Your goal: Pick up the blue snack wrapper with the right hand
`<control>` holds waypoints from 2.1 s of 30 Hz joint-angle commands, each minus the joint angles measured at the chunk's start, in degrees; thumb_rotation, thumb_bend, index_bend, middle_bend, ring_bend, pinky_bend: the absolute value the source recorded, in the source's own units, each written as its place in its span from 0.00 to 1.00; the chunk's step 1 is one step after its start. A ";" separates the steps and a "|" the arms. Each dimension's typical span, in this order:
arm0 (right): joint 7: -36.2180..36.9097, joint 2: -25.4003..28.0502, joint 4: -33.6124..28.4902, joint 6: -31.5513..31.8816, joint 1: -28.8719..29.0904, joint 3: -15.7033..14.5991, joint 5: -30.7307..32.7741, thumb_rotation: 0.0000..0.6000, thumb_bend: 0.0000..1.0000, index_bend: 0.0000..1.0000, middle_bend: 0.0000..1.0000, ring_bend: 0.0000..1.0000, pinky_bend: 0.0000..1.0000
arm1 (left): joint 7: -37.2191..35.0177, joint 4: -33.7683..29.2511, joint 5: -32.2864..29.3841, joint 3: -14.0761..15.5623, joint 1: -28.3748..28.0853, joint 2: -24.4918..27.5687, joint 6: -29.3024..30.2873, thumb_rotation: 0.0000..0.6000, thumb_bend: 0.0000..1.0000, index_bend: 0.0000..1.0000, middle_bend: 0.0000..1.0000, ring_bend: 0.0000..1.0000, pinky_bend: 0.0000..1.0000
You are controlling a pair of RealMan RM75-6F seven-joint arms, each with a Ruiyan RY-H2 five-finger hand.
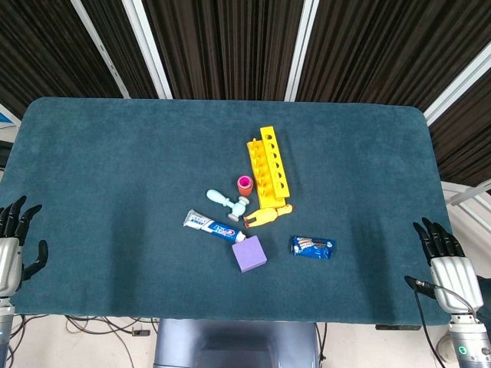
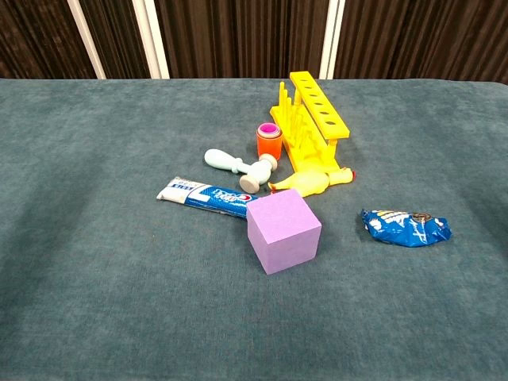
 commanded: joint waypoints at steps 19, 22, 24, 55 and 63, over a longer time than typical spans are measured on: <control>1.86 1.13 -1.84 -0.06 -0.27 0.01 0.61 1.00 0.09 0.03 0.06 0.08 0.17 | 0.34 0.66 -0.04 0.17 -0.10 -0.37 -0.51 1.00 0.52 0.14 0.00 0.00 0.00; 2.19 1.27 -2.32 -0.72 -0.14 -0.29 0.61 1.00 0.09 0.03 0.06 0.08 0.17 | 0.20 0.66 -0.11 0.02 -0.12 -0.38 -0.44 1.00 0.52 0.14 0.00 0.00 0.00; 2.18 1.29 -2.56 -1.22 -0.05 -0.42 0.80 1.00 0.09 0.03 0.06 0.08 0.17 | 0.02 0.53 -0.08 0.05 -0.12 -0.35 -0.50 1.00 0.52 0.14 0.00 0.00 0.00; -17.52 6.74 -23.93 -38.29 24.39 4.32 34.65 1.00 0.05 0.03 0.08 0.08 0.17 | -1.00 0.46 -3.70 -0.85 -1.01 -0.11 -3.29 1.00 0.52 0.14 0.00 0.00 0.00; -30.05 -4.17 -22.29 -30.59 30.02 2.99 44.61 1.00 0.05 0.06 0.13 0.09 0.17 | -1.41 0.01 -4.08 -0.97 -1.14 0.20 -3.60 1.00 0.52 0.14 0.00 0.00 0.00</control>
